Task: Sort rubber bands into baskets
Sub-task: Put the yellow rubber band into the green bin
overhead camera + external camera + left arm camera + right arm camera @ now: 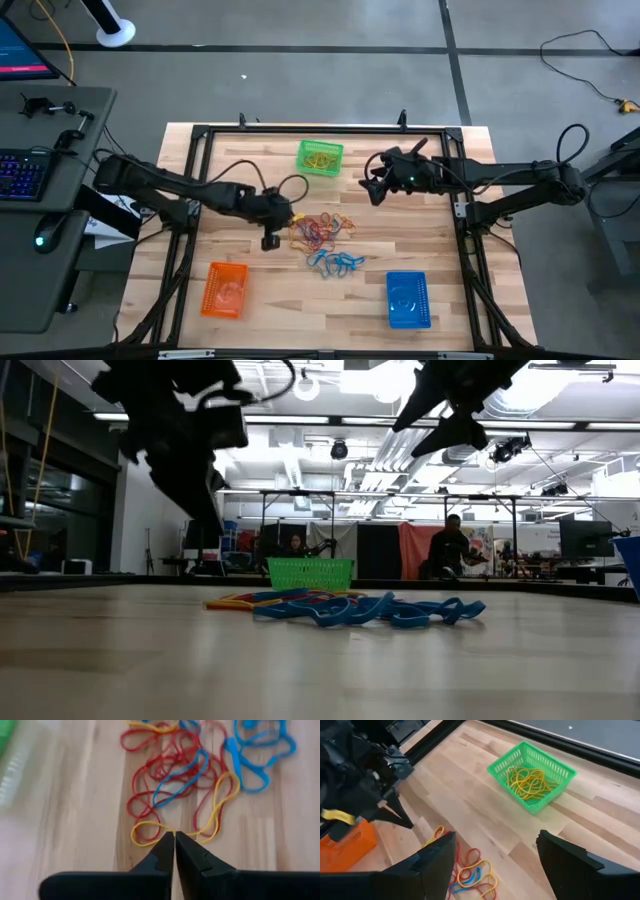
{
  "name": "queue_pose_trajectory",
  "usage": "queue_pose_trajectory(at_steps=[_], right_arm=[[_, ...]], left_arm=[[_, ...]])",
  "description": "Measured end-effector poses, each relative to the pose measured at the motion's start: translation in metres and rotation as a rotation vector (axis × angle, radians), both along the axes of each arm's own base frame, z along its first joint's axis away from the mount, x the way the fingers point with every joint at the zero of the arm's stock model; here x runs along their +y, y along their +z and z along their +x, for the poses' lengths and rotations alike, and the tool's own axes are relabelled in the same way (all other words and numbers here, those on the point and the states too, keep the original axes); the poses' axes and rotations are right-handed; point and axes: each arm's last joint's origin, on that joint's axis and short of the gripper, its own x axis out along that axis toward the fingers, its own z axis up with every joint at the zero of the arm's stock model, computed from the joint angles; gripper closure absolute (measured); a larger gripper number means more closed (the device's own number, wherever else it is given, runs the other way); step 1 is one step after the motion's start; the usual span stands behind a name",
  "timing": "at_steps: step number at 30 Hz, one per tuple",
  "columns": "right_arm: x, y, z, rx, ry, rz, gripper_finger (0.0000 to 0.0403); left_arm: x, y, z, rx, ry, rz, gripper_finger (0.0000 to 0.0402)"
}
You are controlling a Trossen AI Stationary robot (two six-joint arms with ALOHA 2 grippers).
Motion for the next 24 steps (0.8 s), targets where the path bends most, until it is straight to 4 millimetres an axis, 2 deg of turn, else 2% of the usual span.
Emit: queue_pose_trajectory(at_steps=[4, 10, 14, 18, 24], right_arm=[[0.0, 0.0, 0.0, 0.0, 0.0, -0.001, 0.0137], [0.0, 0.0, 0.0, -0.009, -0.016, 0.019, 0.0137], [0.0, 0.0, 0.0, -0.01, -0.018, 0.022, 0.0137], [0.0, 0.0, 0.0, -0.017, -0.031, 0.038, 0.0137], [0.0, 0.0, 0.0, -0.018, -0.032, 0.04, 0.0137]], left_arm=[[-0.002, -0.005, 0.014, 0.06, -0.135, 0.022, 0.0354], [-0.008, -0.017, 0.036, 0.259, -0.312, 0.064, 0.0283], [-0.012, -0.031, 0.05, 0.392, -0.405, 0.073, 0.025], [-0.016, -0.035, 0.064, 0.365, -0.506, 0.15, 0.0233], [-0.016, -0.036, 0.064, 0.379, -0.583, 0.178, 0.0231]])
